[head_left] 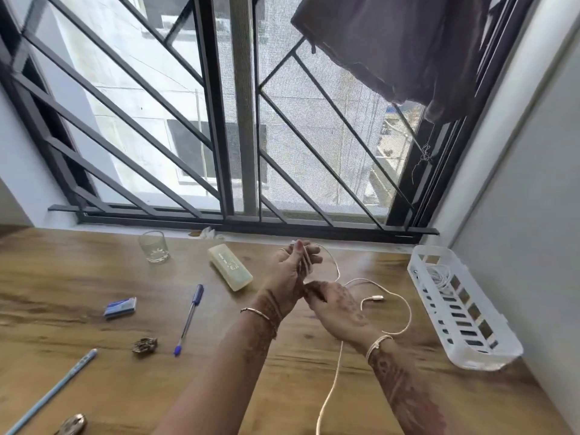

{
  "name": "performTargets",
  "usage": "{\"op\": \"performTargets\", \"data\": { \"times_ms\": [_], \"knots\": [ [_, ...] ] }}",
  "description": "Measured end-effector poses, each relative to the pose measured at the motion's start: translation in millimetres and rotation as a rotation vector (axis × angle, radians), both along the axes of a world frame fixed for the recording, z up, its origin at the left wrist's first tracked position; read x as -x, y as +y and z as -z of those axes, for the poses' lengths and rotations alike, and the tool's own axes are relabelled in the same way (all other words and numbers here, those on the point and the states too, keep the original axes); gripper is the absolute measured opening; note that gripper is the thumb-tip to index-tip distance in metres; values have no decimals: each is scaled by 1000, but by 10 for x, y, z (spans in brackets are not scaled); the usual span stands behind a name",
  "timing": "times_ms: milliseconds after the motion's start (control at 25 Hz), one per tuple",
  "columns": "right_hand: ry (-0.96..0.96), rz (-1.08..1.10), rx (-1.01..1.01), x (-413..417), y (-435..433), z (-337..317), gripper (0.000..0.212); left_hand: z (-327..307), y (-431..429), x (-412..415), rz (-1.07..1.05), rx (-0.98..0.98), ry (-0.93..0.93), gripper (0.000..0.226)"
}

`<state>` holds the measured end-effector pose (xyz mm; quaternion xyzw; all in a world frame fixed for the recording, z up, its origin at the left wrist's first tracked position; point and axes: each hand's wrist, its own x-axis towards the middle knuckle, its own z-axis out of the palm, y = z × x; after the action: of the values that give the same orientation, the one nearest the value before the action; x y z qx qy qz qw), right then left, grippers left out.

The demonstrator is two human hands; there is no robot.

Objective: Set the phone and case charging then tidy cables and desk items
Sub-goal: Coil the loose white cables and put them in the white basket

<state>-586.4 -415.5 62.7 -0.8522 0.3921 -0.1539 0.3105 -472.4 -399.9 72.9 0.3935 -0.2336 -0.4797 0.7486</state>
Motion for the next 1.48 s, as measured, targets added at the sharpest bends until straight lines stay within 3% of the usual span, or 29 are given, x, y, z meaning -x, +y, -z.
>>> {"op": "performTargets", "data": {
  "times_ms": [160, 320, 560, 640, 840, 1000, 1160, 1320, 1480],
  "knots": [
    [-127, 47, -109, 93, -15, -183, 25, 102, -30, -61, 44, -139, -469, 19],
    [-226, 52, -191, 138, -103, -325, 25, 126, 49, -80, 207, -240, -620, 22],
    [-338, 201, -126, 96, -243, -394, 27, 42, 231, -47, 299, -268, -524, 56],
    [-364, 250, -115, 50, -257, -375, 28, 18, 244, -65, 291, -253, -419, 54],
    [-460, 274, -246, -19, -161, -154, 30, 29, 203, -176, 352, -212, 88, 47],
    [-407, 361, -194, -52, -166, 33, 29, 17, 217, -152, 378, -103, 283, 33],
    [-281, 335, -130, -41, -124, 67, 26, -91, 169, -99, 279, -9, 440, 46],
    [-129, 200, -139, -54, -9, 113, 16, -77, 94, -69, 74, 39, 393, 35],
    [8, 69, -191, -33, 41, 97, 20, 87, 50, -85, -20, -87, -34, 27]
  ]
}}
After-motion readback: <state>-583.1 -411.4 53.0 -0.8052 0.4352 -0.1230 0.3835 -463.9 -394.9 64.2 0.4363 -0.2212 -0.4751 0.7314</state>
